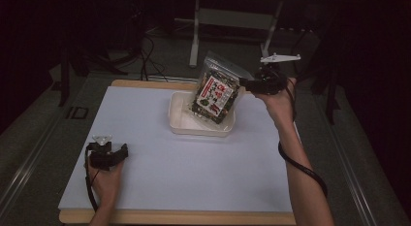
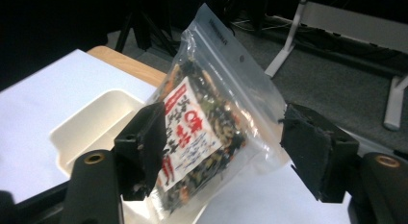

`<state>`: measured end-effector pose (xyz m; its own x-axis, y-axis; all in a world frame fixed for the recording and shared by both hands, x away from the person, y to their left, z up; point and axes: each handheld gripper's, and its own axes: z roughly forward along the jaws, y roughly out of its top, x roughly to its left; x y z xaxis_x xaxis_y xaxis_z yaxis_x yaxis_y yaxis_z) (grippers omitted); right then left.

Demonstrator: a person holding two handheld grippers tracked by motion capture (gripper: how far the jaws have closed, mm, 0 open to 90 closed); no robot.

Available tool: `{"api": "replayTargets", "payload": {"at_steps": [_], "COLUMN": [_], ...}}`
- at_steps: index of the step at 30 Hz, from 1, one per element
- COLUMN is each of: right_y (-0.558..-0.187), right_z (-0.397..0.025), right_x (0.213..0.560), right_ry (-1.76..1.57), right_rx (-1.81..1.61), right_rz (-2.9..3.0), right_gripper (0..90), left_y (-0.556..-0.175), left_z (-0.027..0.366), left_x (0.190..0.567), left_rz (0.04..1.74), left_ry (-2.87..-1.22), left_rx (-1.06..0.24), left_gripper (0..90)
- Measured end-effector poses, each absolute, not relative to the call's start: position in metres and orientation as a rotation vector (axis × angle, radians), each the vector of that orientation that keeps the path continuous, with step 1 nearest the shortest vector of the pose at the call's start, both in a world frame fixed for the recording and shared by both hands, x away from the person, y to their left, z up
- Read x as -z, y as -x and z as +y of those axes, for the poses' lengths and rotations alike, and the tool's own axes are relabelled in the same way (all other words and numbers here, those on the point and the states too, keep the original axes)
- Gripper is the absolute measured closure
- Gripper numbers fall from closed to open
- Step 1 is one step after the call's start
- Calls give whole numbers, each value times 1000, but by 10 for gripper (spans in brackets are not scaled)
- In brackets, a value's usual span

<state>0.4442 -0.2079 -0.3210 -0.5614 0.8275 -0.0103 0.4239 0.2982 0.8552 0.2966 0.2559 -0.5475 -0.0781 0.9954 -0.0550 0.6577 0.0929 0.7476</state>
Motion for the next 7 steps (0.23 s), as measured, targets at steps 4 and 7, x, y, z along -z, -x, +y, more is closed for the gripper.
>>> {"api": "replayTargets", "payload": {"at_steps": [4,7], "right_y": [-426,-407], "right_z": [-217,-226], "right_x": [324,336], "right_ry": [-1155,-1173], "right_rx": [-1256,-1301], "right_rz": [2104,2125], "right_gripper": [347,347], "left_y": [-296,-296], "left_z": [256,256], "left_x": [547,547], "left_rz": [1801,1801], "left_ry": [-1623,-1620], "left_rx": [-757,-757], "left_gripper": [355,350]}}
